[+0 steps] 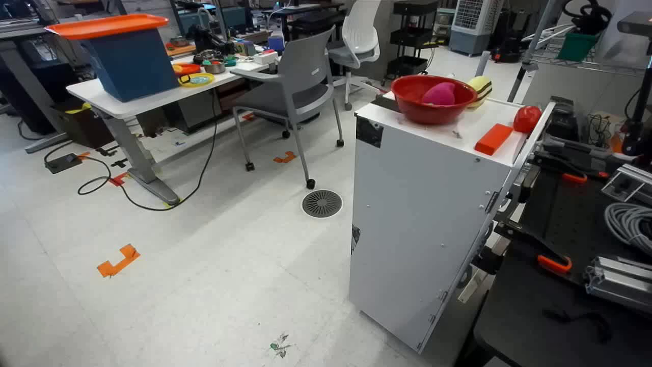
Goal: Put the yellow object in the bowl
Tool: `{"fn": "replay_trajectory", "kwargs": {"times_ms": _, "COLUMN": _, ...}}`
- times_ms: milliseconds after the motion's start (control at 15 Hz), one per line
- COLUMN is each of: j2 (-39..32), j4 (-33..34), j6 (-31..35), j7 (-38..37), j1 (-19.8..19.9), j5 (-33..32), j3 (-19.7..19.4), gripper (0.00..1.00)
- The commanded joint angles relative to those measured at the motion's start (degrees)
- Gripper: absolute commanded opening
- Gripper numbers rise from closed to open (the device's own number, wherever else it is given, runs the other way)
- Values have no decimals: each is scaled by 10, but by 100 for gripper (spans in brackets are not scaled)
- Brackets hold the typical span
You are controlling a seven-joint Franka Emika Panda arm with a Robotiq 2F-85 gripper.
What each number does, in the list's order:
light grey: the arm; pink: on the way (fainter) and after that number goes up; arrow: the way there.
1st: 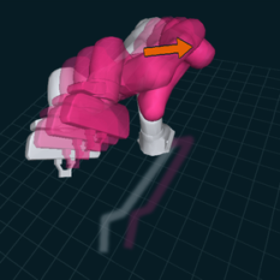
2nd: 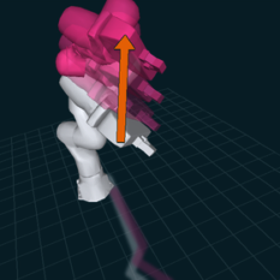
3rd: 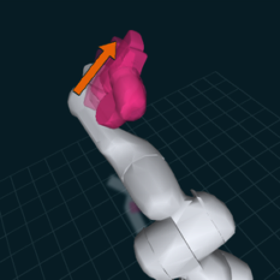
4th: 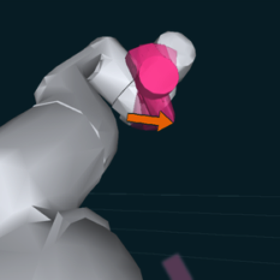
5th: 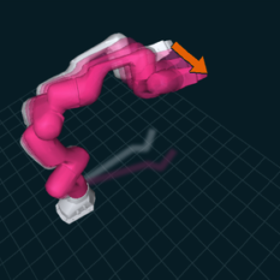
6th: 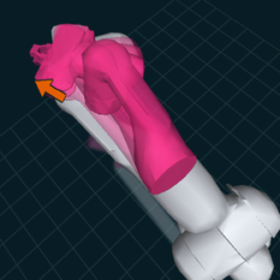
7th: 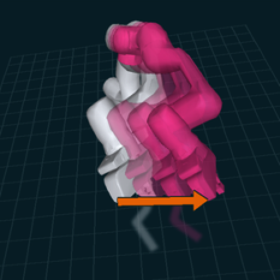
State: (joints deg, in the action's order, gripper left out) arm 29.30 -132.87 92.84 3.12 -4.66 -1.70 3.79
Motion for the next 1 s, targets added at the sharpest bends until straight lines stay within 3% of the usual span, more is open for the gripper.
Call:
{"fn": "replay_trajectory", "kwargs": {"times_ms": 0, "j2": 0, "j4": 1, "j6": -1, "j7": -1, "j1": -1, "j5": 0, "j3": -1, "gripper": 100}}
{"fn": "replay_trajectory", "kwargs": {"times_ms": 800, "j2": 0, "j4": 2, "j6": -1, "j7": -1, "j1": -1, "j5": 0, "j3": -1, "gripper": 100}}
{"fn": "replay_trajectory", "kwargs": {"times_ms": 933, "j2": 8, "j4": -10, "j6": 18, "j7": -33, "j1": 3, "j5": 11, "j3": 2, "gripper": 100}}
